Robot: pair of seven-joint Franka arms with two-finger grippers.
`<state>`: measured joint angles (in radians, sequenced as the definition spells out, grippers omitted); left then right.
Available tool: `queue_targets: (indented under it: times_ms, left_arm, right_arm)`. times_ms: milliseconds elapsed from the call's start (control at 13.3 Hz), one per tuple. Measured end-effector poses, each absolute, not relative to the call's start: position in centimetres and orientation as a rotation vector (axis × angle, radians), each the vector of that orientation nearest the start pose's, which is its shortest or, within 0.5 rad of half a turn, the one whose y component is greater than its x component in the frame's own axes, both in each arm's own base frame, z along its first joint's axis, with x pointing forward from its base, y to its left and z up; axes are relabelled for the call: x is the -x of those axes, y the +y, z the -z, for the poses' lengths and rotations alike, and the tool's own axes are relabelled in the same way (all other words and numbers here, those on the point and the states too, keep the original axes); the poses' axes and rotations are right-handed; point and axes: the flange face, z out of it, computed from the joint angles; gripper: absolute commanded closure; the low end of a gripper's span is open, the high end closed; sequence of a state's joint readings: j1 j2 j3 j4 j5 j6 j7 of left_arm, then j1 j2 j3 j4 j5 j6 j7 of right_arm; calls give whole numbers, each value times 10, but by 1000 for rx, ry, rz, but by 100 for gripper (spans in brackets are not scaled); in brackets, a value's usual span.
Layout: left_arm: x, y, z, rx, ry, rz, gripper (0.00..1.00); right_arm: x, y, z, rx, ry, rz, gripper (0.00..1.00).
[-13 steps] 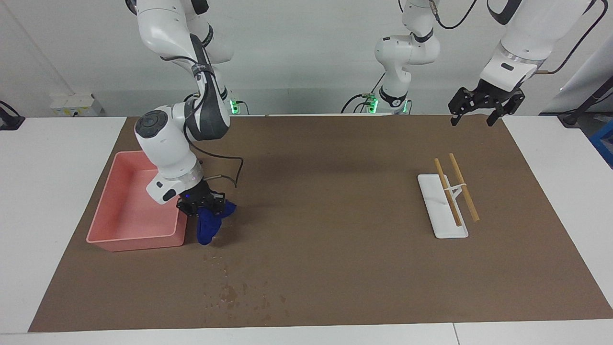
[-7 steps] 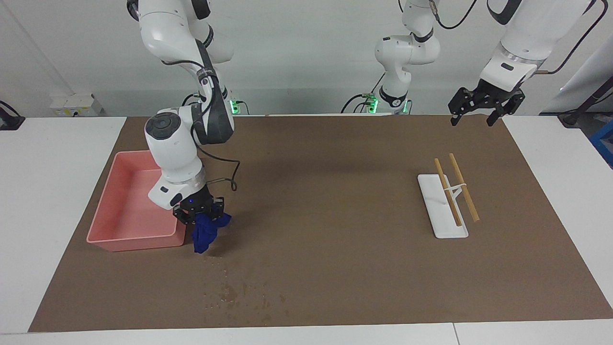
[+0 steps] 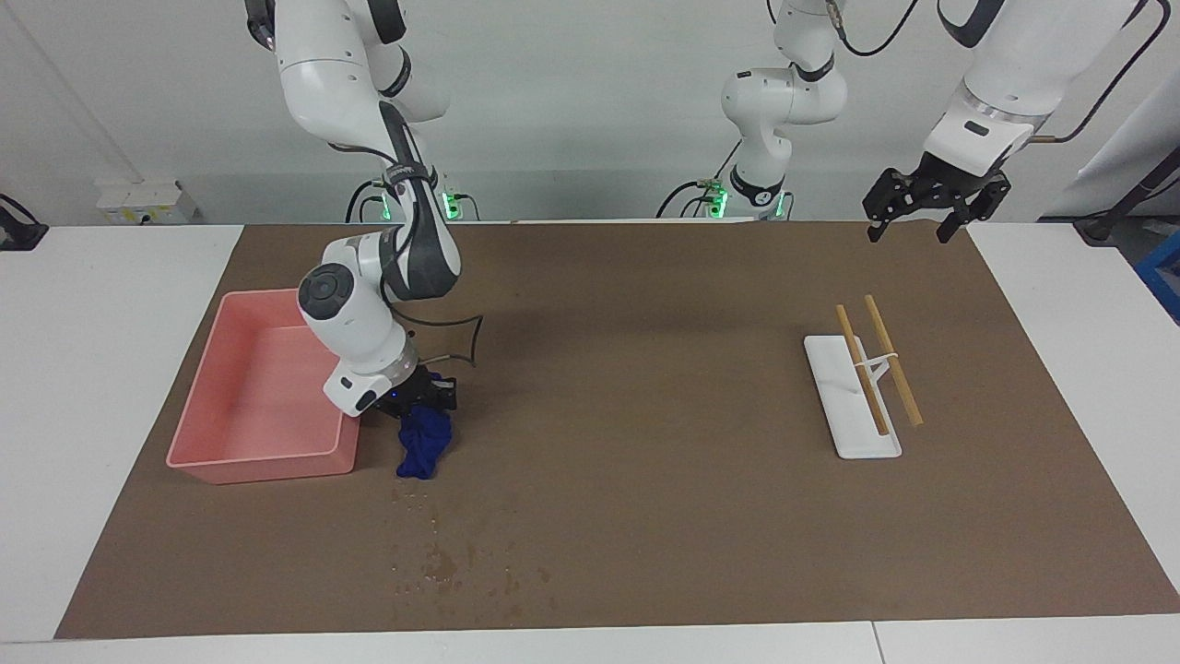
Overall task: Wipe water with towel using both arms
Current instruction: 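Drag the towel with the right gripper back toward the robot over the water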
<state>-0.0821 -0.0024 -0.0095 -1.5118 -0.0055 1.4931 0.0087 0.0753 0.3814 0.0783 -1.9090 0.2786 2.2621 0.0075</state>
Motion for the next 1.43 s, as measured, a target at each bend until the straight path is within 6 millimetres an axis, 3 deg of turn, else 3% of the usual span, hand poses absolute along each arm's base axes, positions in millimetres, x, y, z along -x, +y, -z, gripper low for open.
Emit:
queue_targets:
  times_ms: [226, 452, 753, 1430]
  left_arm:
    - [-544, -51, -647, 3142, 158, -26, 0]
    - [-544, -51, -647, 3142, 158, -26, 0]
    - [-544, -51, -647, 3142, 158, -26, 0]
    - [-544, -51, -647, 3142, 158, -26, 0]
  right_arm:
    - [-599, 101, -284, 2817, 258, -149, 100]
    - [-564, 123, -261, 2777, 346, -282, 100]
    - [-526, 132, -256, 2760, 347, -524, 100]
    - [-468, 126, -249, 2732, 427, -719, 100]
